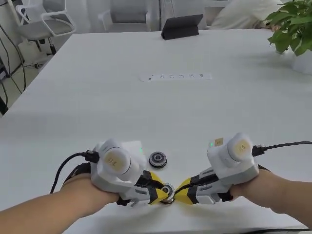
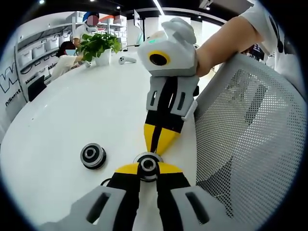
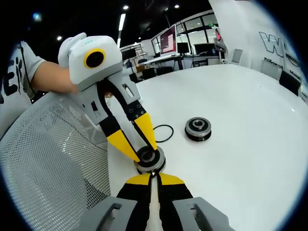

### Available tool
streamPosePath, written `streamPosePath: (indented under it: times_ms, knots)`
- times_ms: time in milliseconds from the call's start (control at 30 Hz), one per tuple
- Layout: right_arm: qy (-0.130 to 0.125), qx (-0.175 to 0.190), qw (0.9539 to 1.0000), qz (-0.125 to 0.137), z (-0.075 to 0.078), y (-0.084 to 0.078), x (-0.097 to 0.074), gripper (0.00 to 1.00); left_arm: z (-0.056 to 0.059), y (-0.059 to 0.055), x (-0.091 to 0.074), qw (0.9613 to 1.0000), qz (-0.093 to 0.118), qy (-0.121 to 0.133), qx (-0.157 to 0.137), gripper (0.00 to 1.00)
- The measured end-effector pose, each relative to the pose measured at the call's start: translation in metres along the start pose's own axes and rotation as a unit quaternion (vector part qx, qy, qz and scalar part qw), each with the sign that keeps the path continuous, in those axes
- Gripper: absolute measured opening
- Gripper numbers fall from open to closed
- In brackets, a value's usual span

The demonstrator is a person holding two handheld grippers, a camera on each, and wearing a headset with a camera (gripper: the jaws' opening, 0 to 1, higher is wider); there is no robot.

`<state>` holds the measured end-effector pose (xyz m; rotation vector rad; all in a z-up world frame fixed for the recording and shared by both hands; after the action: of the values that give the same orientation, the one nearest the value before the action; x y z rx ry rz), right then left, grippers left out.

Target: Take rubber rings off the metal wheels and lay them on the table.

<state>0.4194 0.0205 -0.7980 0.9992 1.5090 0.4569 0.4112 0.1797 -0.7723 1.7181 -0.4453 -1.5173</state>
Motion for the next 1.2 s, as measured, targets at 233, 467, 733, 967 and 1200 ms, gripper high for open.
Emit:
streamPosePath:
  times_ms: [233, 467, 733, 967, 1200]
  knots:
    - [-0.003, 0.020, 0.9998, -0.003, -0.001, 0.000, 0.000, 0.00, 0.000, 0.000, 0.000, 1.0000, 0.002, 0.000, 0.000, 0.07]
    - [-0.007, 0.077, 0.9970, 0.011, 0.004, -0.003, -0.003, 0.00, 0.001, 0.000, 0.001, 1.0000, 0.002, 0.006, 0.000, 0.07]
    - [-0.008, 0.116, 0.9925, 0.035, 0.007, -0.003, -0.008, 0.00, 0.001, 0.000, 0.001, 1.0000, 0.002, 0.007, -0.002, 0.07]
    - [-0.007, 0.138, 0.9889, 0.056, 0.009, -0.001, -0.008, 0.00, 0.001, 0.000, 0.002, 1.0000, 0.003, 0.009, -0.002, 0.07]
    - [0.000, 0.147, 0.9867, 0.068, 0.009, 0.000, -0.009, 0.00, 0.002, 0.001, 0.003, 0.9999, 0.003, 0.013, -0.007, 0.07]
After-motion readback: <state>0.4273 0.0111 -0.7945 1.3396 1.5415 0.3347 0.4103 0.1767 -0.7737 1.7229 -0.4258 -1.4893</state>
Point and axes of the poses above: the centre of the closed fingertips' face, and the gripper's own axes: x roughly forward along the fingers, z roughly to its right, y roughly out of its top, the point moved 10 cm from there along -x, roughly backward along the fingers, and after that the axes turned 3 degrees about -x, right-handed, at the moved point
